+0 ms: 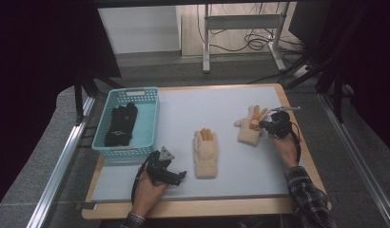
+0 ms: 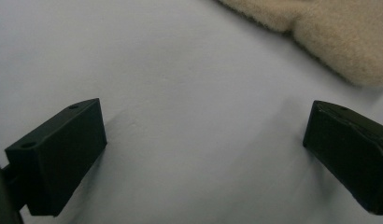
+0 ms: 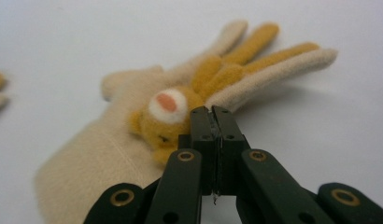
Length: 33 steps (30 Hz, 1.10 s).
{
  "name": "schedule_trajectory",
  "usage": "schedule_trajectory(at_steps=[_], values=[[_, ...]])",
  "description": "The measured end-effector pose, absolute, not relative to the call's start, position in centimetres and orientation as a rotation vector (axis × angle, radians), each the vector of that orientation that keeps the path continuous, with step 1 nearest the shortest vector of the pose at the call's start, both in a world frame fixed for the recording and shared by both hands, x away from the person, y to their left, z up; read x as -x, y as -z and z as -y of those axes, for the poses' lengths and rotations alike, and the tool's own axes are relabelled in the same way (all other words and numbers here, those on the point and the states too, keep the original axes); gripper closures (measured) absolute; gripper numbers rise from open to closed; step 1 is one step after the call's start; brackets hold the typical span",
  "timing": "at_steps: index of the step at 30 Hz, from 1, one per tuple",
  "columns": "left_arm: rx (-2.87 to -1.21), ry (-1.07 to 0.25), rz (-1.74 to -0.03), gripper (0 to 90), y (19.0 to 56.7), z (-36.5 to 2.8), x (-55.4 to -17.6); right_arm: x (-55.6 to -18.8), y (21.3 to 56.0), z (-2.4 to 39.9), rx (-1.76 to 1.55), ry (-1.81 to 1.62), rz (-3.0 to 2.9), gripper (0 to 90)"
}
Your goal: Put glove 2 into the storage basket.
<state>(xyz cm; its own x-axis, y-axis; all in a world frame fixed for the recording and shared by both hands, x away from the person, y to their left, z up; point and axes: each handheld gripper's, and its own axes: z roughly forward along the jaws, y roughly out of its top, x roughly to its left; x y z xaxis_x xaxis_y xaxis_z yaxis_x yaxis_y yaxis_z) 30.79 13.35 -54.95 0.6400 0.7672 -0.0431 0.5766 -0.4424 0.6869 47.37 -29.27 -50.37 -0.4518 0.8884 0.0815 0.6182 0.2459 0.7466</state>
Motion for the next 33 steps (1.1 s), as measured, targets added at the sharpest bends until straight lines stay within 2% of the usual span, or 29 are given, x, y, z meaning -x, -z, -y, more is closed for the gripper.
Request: schedule_trajectory(at_steps=[10, 13, 16, 22, 24, 28, 33], values=[[-2.177, -0.36, -1.042, 0.0, 54.9, -13.3, -30.8, -44.6, 43.8, 29.0, -1.248, -1.016, -2.145, 87.7], [-2.177, -0.36, -1.042, 0.0, 54.9, -13.3, -30.8, -44.2, 42.9, 28.4, -1.226, -1.004, -2.16, 87.6], [-2.172, -0.359, -1.045, 0.0, 55.0, -13.3, -30.8, -43.8, 43.1, 26.9, -1.187, -0.996, -2.211, 87.5], [-2.172, -0.359, -1.044, 0.0, 55.0, -13.3, -30.8, -43.8, 45.6, 22.7, -1.127, -1.004, -2.332, 85.8], [-2.177, -0.36, -1.042, 0.0, 54.9, -13.4, -30.8, -43.7, 46.2, 20.9, -1.08, -1.018, -2.365, 80.1], [-2.177, -0.36, -1.042, 0.0, 54.9, -13.4, -30.8, -43.7, 45.6, 20.7, -1.067, -1.05, -2.353, 75.3], [-2.177, -0.36, -1.042, 0.0, 54.9, -13.3, -30.8, -43.8, 45.9, 22.4, -1.114, -1.034, -2.334, 75.1]])
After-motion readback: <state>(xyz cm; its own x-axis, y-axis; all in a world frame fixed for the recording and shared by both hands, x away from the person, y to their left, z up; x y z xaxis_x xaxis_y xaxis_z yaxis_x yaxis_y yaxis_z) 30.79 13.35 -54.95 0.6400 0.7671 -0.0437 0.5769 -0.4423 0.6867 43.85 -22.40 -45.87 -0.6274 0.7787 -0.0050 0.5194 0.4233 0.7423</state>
